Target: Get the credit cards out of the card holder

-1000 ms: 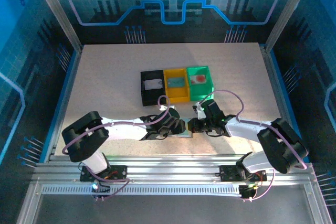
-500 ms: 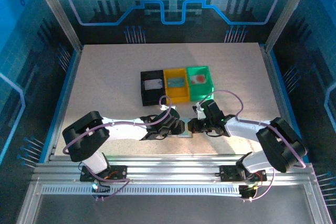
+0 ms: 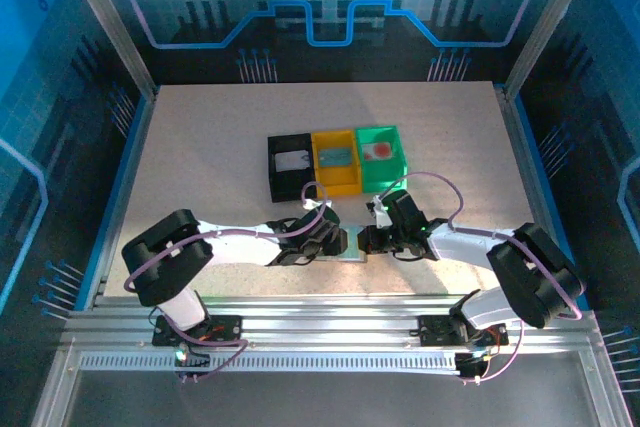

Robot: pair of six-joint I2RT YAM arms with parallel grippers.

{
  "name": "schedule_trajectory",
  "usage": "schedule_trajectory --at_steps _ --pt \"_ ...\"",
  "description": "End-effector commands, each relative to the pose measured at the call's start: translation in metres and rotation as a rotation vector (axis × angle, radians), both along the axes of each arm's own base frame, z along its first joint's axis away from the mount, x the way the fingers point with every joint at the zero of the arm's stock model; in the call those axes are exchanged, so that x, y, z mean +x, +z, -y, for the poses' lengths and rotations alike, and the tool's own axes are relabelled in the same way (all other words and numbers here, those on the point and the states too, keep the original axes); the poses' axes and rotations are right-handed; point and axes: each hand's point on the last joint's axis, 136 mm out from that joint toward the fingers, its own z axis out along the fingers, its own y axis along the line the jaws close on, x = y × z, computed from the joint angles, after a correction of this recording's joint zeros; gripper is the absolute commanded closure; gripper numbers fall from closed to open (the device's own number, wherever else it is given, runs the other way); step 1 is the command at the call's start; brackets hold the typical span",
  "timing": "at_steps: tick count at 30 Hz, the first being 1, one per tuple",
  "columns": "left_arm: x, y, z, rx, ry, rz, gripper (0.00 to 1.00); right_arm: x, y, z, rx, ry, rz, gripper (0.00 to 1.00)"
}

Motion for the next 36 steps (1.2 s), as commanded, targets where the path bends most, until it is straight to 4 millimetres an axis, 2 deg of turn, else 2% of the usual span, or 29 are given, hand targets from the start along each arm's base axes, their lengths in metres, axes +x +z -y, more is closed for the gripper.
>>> schedule_trajectory --at_steps 1,15,30,36 --pt "0.002 -0.005 -0.003 0.007 -0.007 0.008 0.59 0.004 0.002 -0.005 -0.005 0.017 0.012 1.00" --pt "0.001 -0.013 -0.007 0.008 0.002 -0.009 0.65 0.004 0.003 -0.006 -0.003 0.020 0.011 1.00" --pt "0.006 0.011 -0.005 -0.050 0.002 0.021 0.62 0.004 0.003 -0.006 -0.004 0.018 0.011 1.00" --pt "0.004 0.008 -0.003 -0.068 -0.031 -0.005 0.62 0.003 0.003 -0.006 -0.003 0.019 0.010 1.00"
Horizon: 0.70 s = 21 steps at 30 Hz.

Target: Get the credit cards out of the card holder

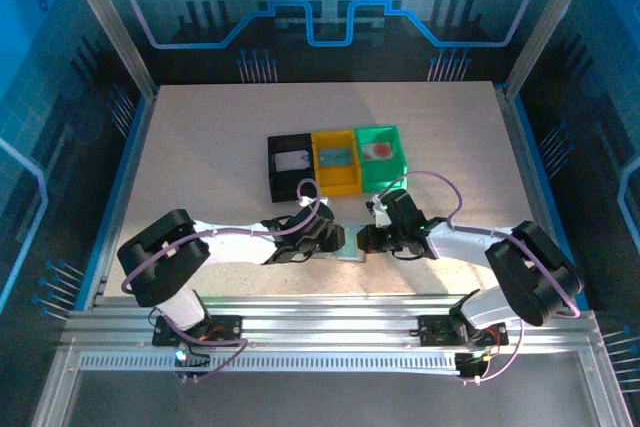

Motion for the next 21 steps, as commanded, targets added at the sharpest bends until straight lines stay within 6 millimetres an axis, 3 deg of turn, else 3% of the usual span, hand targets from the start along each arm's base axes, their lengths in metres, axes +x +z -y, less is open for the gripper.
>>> schedule_trajectory --at_steps 1,10,21 --pt "-0.003 0.002 0.001 -0.022 -0.043 -0.010 0.62 0.001 0.003 -0.004 -0.002 0.019 0.013 1.00" --pt "-0.004 0.002 0.008 -0.071 -0.103 -0.057 0.65 0.001 0.003 -0.004 -0.003 0.020 0.012 1.00" --pt "-0.003 -0.004 -0.003 -0.028 -0.133 -0.077 0.66 0.002 0.003 -0.006 0.003 0.022 0.011 1.00"
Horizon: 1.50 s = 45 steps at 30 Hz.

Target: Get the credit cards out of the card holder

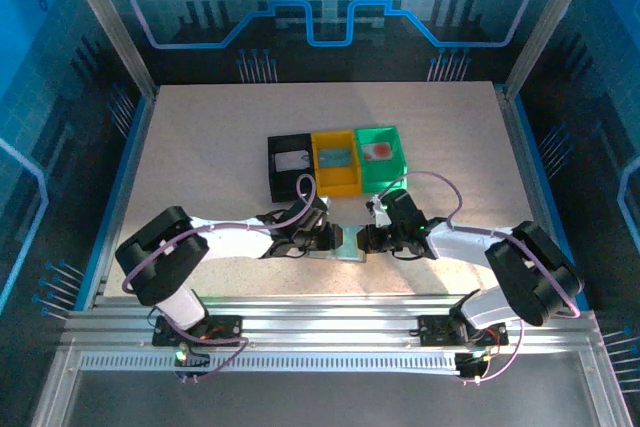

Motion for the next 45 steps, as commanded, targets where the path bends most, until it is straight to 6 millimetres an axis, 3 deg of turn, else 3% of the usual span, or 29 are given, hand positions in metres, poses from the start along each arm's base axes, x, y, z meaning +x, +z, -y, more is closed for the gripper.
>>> schedule_trajectory --at_steps 1,7,17,26,41,45 --pt "-0.001 -0.004 -0.002 0.013 -0.040 -0.015 0.66 0.001 0.003 -0.006 0.003 0.024 0.011 1.00" --pt "0.002 -0.008 -0.005 -0.023 -0.042 -0.048 0.66 0.001 0.003 -0.006 0.004 0.026 0.010 1.00" --pt "-0.001 -0.005 0.009 -0.089 -0.083 -0.086 0.67 0.001 0.002 -0.007 0.005 0.028 0.004 1.00" --pt "0.000 -0.011 0.004 -0.062 -0.085 -0.105 0.68 0.001 0.002 -0.007 0.004 0.027 0.003 1.00" --pt "0.006 -0.002 0.001 -0.043 -0.082 -0.088 0.70 0.001 0.000 -0.007 0.002 0.028 0.000 1.00" --pt "0.010 0.012 -0.002 -0.045 -0.073 -0.054 0.70 0.001 -0.001 -0.007 0.000 0.027 -0.003 1.00"
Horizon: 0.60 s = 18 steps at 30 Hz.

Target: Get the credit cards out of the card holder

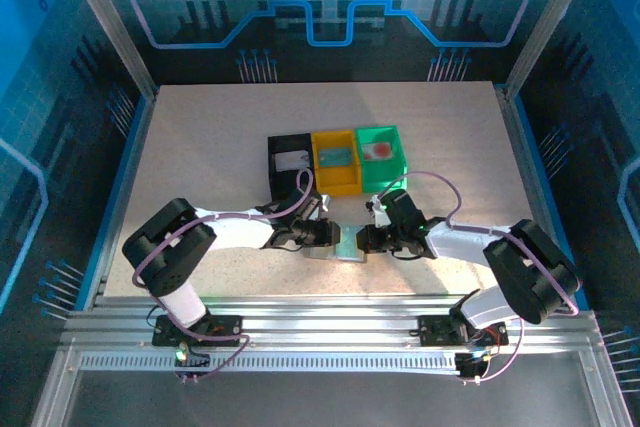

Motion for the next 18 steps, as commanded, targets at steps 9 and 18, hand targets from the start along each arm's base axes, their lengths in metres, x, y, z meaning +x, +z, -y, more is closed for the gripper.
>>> schedule_trajectory --at_steps 9,18 --pt "0.006 0.041 0.001 -0.052 -0.004 0.062 0.65 0.000 0.000 -0.006 0.000 0.026 -0.001 1.00" --pt "0.002 0.023 0.000 -0.026 -0.013 0.019 0.66 0.000 0.000 -0.007 -0.001 0.027 -0.001 1.00"
